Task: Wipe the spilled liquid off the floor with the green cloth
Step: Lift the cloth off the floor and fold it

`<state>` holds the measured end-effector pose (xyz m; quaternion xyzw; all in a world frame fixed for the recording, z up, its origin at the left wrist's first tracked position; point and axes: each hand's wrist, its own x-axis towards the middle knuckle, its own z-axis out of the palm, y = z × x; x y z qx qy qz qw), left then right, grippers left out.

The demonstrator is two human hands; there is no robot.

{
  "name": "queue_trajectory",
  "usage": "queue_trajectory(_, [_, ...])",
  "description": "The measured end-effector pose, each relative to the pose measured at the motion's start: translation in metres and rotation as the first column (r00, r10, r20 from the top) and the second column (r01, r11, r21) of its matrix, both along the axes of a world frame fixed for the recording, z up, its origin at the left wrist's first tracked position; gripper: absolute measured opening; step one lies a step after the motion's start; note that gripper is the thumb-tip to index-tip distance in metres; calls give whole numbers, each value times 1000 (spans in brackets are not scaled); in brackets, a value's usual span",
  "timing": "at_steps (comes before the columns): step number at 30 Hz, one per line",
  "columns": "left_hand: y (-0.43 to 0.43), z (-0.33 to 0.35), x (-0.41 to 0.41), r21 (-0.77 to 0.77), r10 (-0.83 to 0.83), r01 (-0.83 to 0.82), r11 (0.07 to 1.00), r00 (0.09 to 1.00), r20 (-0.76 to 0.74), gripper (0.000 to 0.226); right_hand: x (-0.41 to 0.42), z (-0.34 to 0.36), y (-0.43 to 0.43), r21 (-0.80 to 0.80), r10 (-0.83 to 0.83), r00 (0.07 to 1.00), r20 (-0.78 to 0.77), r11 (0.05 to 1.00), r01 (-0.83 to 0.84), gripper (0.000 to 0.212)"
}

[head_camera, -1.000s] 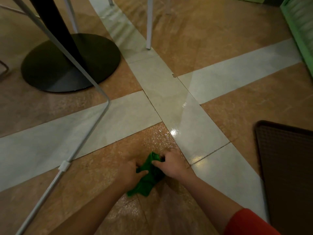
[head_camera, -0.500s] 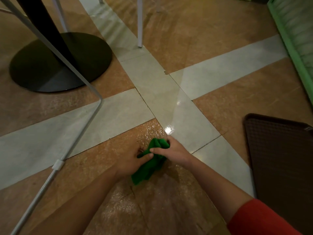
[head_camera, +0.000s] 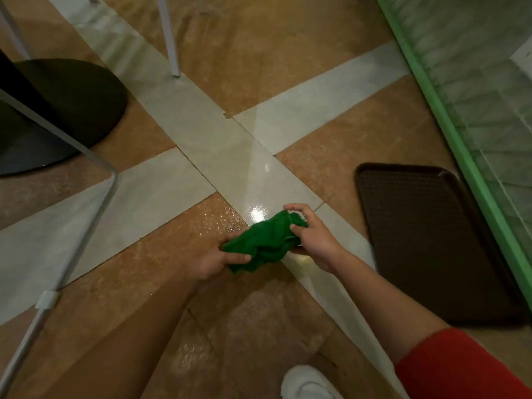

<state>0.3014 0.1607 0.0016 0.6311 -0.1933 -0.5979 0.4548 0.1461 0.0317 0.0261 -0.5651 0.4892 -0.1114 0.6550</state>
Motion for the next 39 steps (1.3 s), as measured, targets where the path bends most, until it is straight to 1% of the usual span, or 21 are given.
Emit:
queue_trajectory(2, [-12, 0, -13, -23, 27, -27, 999, 999, -30, 48, -12, 2, 0, -23, -57, 997, -46, 998, 56, 27])
queue_trajectory(4, [-26, 1, -26, -82, 7, -13, 997, 997, -76, 49, -26, 4, -1, -110, -114, 989, -92, 988, 104, 7])
queue_trajectory(6, [-40, 6, -40, -142, -34, 23, 990, 997, -74, 50, -43, 10, -2, -186, -148, 979, -138, 975, 121, 27])
queue_trajectory(7, [-45, 10, -45, -166, -44, 35, 985, 998, -52, 53, -47, 14, -3, -187, -157, 977, -143, 974, 130, 34])
queue_trajectory(8, [-50, 13, -49, -192, -53, 47, 980, 998, -29, 57, -52, 16, -5, -172, -173, 976, -134, 974, 150, 36])
queue_trajectory(11, [-62, 18, -66, -243, -67, 61, 968, 998, -14, 61, -76, 28, -11, -83, -250, 967, -43, 966, 246, 33])
queue_trajectory(13, [-66, 18, -77, -268, -89, 71, 961, 994, -56, 55, -94, 31, -13, -84, -299, 954, -29, 951, 296, 28])
queue_trajectory(15, [-69, 18, -90, -280, -139, 126, 952, 990, -27, 48, -114, 31, -15, -97, -331, 943, -40, 940, 326, 27])
queue_trajectory(19, [-84, 20, -121, -254, -253, 272, 928, 962, 106, 45, -159, 27, -20, -104, -371, 927, -59, 926, 364, 26])
queue_trajectory(21, [-93, 20, -140, -231, -306, 327, 916, 944, 122, 47, -183, 26, -28, -121, -388, 919, -71, 918, 378, 24])
queue_trajectory(23, [-104, 20, -165, -224, -328, 338, 914, 941, 84, 45, -209, 22, -37, -131, -403, 912, -82, 911, 391, 26])
queue_trajectory(25, [-118, 18, -189, -213, -322, 320, 923, 946, 28, 34, -234, 16, -46, -126, -423, 902, -91, 903, 411, 28])
queue_trajectory(26, [-126, 16, -201, -202, -320, 319, 926, 947, 33, 25, -245, 12, -50, -116, -436, 895, -98, 898, 425, 28])
queue_trajectory(28, [-138, 12, -223, -176, -307, 321, 931, 946, 99, 9, -264, 5, -58, -94, -453, 883, -125, 891, 444, 27])
queue_trajectory(29, [-145, 8, -236, -158, -309, 328, 932, 942, 134, 9, -275, 0, -61, -89, -466, 873, -142, 885, 458, 27])
queue_trajectory(30, [-149, 5, -246, -144, -311, 334, 932, 937, 159, 13, -283, -5, -64, -96, -479, 863, -158, 878, 470, 26])
queue_trajectory(32, [-156, -2, -264, -118, -331, 352, 929, 929, 166, 21, -297, -18, -69, -125, -495, 846, -200, 869, 479, 25])
queue_trajectory(34, [-160, -13, -279, -73, -356, 372, 925, 919, 171, 23, -310, -29, -75, -168, -480, 840, -253, 877, 450, 24])
queue_trajectory(36, [-162, -25, -288, -5, -404, 418, 908, 881, 247, 23, -320, -37, -79, -228, -427, 844, -325, 901, 368, 24])
queue_trajectory(37, [-163, -31, -292, 34, -440, 454, 890, 838, 321, 23, -324, -41, -80, -256, -387, 844, -372, 917, 307, 23])
queue_trajectory(39, [-164, -39, -297, 116, -511, 537, 836, 684, 520, 23, -328, -48, -79, -299, -309, 826, -472, 937, 181, 24])
